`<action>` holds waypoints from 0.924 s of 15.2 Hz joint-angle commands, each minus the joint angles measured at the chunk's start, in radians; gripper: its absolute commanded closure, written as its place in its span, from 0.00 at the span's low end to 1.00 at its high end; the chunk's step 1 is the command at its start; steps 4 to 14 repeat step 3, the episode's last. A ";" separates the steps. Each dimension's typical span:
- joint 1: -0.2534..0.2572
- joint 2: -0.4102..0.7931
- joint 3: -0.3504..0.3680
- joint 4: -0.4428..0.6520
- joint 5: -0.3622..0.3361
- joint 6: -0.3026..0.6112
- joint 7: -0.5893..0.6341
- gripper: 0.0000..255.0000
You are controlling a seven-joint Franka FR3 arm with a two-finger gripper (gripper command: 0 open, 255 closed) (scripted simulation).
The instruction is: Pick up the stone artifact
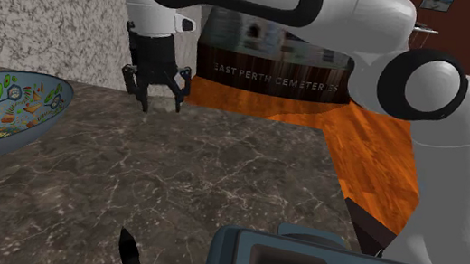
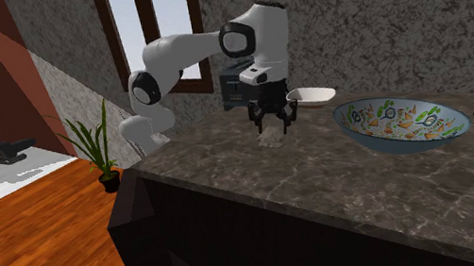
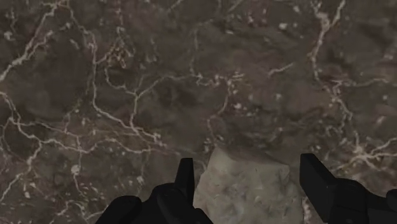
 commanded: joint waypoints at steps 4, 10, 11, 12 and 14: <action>0.019 0.018 -0.003 0.062 -0.009 -0.043 -0.002 1.00; 0.019 0.018 -0.003 0.062 -0.009 -0.043 -0.002 1.00; 0.019 0.018 -0.003 0.062 -0.009 -0.043 -0.002 1.00; 0.019 0.018 -0.003 0.062 -0.009 -0.043 -0.002 1.00; 0.019 0.018 -0.003 0.062 -0.009 -0.043 -0.002 1.00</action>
